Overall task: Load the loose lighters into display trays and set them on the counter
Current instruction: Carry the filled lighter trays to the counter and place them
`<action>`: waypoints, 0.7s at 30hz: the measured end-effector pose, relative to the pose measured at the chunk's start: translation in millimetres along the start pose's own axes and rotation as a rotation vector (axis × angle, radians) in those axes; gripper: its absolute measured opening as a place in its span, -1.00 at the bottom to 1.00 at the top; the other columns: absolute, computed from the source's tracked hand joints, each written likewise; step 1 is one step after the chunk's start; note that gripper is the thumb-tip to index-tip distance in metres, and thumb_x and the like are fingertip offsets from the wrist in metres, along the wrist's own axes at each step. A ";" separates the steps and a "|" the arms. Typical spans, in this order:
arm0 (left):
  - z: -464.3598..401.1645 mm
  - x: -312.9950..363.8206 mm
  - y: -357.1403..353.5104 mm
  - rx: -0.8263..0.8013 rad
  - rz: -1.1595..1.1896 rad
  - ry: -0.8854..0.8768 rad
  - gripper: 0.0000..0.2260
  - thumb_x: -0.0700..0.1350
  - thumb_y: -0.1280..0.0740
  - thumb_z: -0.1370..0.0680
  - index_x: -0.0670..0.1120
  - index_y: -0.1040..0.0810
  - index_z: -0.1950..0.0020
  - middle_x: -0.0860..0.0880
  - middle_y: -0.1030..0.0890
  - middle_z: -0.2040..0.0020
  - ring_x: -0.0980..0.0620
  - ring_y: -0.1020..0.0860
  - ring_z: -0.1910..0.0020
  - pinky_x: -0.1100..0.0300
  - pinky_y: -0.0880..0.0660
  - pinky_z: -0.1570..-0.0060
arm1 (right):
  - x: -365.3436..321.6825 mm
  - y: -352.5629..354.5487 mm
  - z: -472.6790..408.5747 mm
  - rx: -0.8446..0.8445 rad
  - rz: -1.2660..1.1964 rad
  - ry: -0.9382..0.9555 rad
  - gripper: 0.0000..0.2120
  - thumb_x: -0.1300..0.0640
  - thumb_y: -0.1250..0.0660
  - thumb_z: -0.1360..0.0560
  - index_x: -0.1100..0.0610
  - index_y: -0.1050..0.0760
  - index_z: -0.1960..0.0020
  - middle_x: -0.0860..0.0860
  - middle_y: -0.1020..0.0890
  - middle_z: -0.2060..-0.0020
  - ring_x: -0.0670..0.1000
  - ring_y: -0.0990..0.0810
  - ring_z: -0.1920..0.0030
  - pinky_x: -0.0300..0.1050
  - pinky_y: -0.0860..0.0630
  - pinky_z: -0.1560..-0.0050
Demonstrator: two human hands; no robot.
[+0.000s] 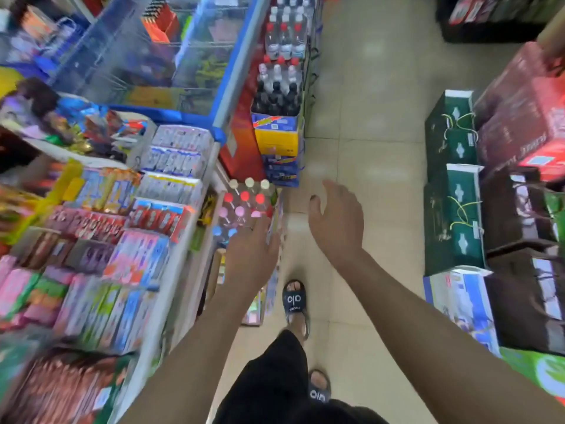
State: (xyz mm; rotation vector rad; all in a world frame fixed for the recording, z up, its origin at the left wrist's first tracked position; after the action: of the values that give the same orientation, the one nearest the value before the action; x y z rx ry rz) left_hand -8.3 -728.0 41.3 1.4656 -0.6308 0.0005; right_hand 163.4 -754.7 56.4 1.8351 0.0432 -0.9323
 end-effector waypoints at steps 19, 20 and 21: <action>-360.0 58.3 -41.5 -0.176 -0.038 0.141 -0.71 -0.05 -0.26 -0.65 -0.16 -0.55 -0.29 -0.18 -0.59 -0.22 -0.24 -0.56 -0.18 -0.10 -0.46 -0.15 | 83.7 -61.5 -299.6 -0.221 0.193 -0.091 -0.75 0.06 -0.23 -0.60 0.15 -0.60 -0.13 0.11 -0.65 0.01 0.20 -0.58 0.00 0.11 -0.47 -0.05; -372.0 62.6 -46.7 -0.173 -0.033 0.172 -0.71 -0.05 -0.26 -0.65 -0.15 -0.55 -0.30 -0.17 -0.59 -0.22 -0.23 -0.56 -0.19 -0.10 -0.45 -0.16 | 84.0 -63.2 -324.5 -0.218 0.169 -0.062 -0.76 0.07 -0.24 -0.60 0.16 -0.60 -0.13 0.11 -0.65 0.01 0.21 -0.58 0.00 0.10 -0.47 -0.05; -382.7 66.7 -51.5 -0.170 -0.029 0.207 -0.71 -0.05 -0.26 -0.65 -0.15 -0.55 -0.31 -0.16 -0.59 -0.23 -0.22 -0.55 -0.20 -0.09 -0.45 -0.17 | 84.0 -65.3 -349.2 -0.224 0.148 -0.030 -0.77 0.08 -0.25 -0.59 0.16 -0.60 -0.12 0.12 -0.64 0.01 0.21 -0.58 0.00 0.10 -0.47 -0.04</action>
State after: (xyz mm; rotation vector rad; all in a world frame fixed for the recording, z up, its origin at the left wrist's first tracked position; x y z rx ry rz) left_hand 218.0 -408.3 29.9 1.2907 -0.4302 0.0731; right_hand 394.7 -475.7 13.1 1.5946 -0.0068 -0.8173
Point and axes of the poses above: each hand's wrist, its own z-axis away from the middle knuckle, its own y-axis out of the back of the hand, x = y × z, the point moved 1 cm from there along -z, towards the middle knuckle
